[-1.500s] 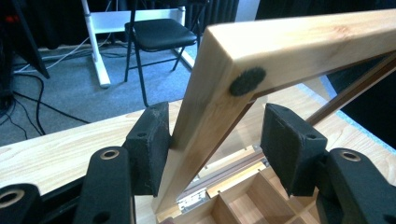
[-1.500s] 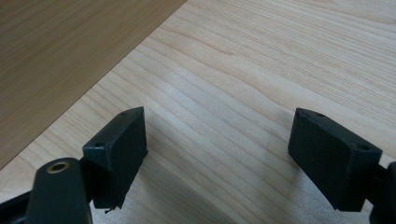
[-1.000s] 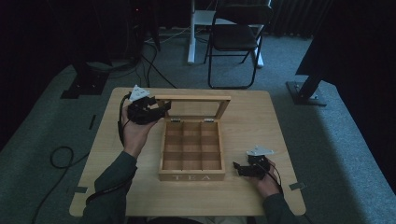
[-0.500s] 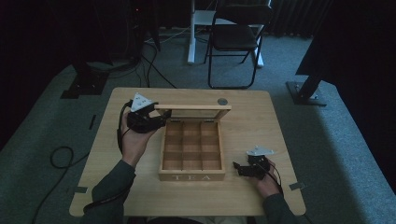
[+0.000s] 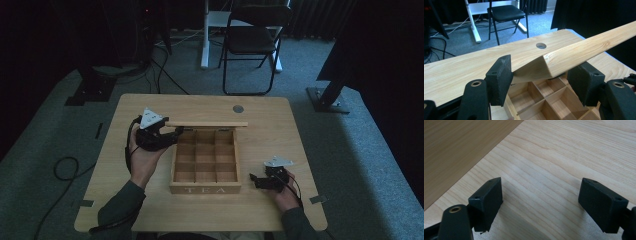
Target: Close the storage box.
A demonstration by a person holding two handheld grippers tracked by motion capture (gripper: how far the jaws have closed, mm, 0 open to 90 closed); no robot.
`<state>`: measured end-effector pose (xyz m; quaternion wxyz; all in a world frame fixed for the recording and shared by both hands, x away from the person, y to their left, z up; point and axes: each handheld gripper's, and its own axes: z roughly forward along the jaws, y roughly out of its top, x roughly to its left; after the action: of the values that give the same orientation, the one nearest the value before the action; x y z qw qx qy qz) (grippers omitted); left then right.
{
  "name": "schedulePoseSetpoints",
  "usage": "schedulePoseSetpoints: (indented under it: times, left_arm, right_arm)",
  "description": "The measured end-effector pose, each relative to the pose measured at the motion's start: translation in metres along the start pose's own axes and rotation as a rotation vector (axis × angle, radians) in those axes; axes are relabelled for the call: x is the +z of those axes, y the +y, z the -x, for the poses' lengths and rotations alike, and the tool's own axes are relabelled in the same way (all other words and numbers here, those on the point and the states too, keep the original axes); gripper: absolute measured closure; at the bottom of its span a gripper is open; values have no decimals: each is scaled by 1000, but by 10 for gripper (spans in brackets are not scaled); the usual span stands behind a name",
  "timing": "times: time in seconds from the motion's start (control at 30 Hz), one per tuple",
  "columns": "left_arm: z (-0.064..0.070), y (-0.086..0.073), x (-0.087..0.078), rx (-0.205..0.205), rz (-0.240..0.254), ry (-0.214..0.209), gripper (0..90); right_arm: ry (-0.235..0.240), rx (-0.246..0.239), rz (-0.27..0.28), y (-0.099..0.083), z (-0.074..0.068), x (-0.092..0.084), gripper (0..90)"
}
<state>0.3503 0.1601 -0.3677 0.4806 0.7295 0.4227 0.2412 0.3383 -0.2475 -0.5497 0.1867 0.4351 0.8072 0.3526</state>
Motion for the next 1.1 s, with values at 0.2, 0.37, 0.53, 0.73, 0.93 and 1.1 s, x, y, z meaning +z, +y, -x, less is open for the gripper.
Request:
schedulePoseSetpoints:
  times: [0.2,0.37,0.53,0.73,0.93,1.1]
  left_arm:
    - [2,-4,-2,-13,7,-3,359]
    - [3,-6,-3,-12,11,-6,346]
    - [6,-9,-5,-10,14,-7,324]
    - [10,-13,-7,-2,17,2,315]
    - [14,-19,-9,-13,22,17,317]
    - [15,-23,-10,-21,21,12,314]
  right_arm:
    - [0,0,1,0,0,0,190]
    - [-1,1,1,0,0,0,190]
    - [0,1,1,0,0,0,190]
    - [0,1,1,0,0,0,190]
    - [-1,0,1,0,0,0,190]
    - [-1,-1,1,0,0,0,190]
